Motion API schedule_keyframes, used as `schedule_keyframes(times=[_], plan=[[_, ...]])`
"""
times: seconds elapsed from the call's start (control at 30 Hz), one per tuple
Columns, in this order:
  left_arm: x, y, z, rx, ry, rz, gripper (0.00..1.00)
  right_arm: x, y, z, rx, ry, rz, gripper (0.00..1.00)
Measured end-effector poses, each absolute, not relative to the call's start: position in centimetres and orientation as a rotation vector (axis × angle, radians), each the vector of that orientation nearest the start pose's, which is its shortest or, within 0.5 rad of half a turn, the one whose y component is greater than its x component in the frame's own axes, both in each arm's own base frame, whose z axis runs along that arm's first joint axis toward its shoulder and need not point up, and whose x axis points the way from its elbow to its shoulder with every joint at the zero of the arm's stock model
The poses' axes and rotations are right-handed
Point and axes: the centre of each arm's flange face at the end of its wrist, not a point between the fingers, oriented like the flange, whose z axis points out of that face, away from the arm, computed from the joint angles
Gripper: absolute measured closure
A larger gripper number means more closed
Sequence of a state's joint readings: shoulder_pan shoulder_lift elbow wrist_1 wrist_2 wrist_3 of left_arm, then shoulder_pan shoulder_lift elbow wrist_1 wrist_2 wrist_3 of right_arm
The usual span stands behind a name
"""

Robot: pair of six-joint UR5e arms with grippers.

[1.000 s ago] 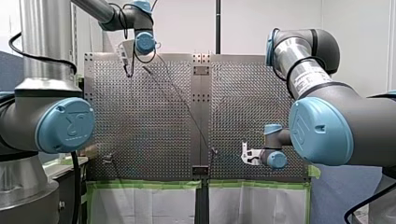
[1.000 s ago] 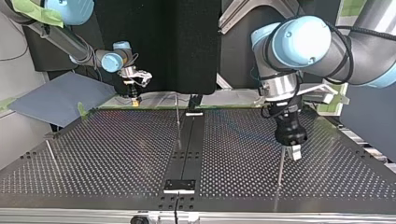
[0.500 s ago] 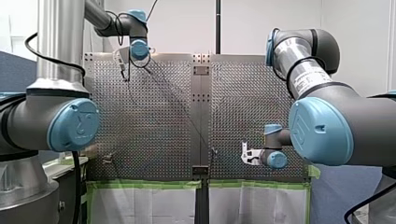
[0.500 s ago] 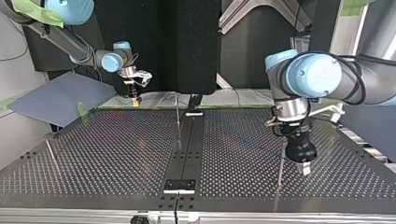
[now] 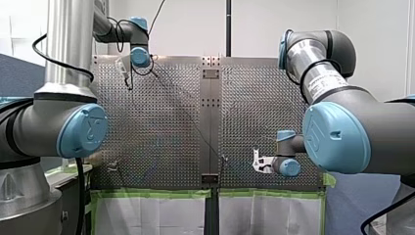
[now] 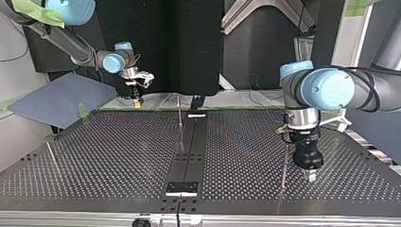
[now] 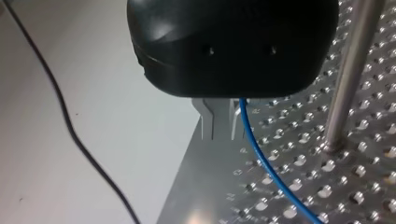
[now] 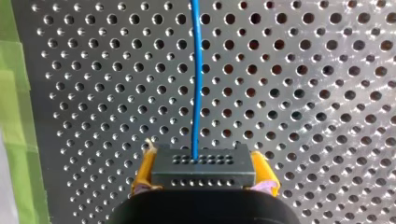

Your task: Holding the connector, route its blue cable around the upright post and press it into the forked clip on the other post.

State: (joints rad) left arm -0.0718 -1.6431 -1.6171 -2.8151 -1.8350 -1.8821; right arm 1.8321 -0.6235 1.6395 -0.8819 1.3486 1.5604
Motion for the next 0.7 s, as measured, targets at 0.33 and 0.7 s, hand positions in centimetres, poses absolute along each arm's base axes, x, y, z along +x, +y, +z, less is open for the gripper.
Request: schedule_keyframes(times=[0.33, 0.7], plan=[[54.1, -14.0, 44.2, -0.374, 1.356, -0.187, 0.79, 31.4, -57.2, -3.5, 1.672, -1.03, 1.48, 0.91], [54.8, -11.8, 43.1, -0.43, 1.357, -0.186, 0.79, 31.7, -57.1, -3.5, 1.676, -1.024, 1.482, 0.91]])
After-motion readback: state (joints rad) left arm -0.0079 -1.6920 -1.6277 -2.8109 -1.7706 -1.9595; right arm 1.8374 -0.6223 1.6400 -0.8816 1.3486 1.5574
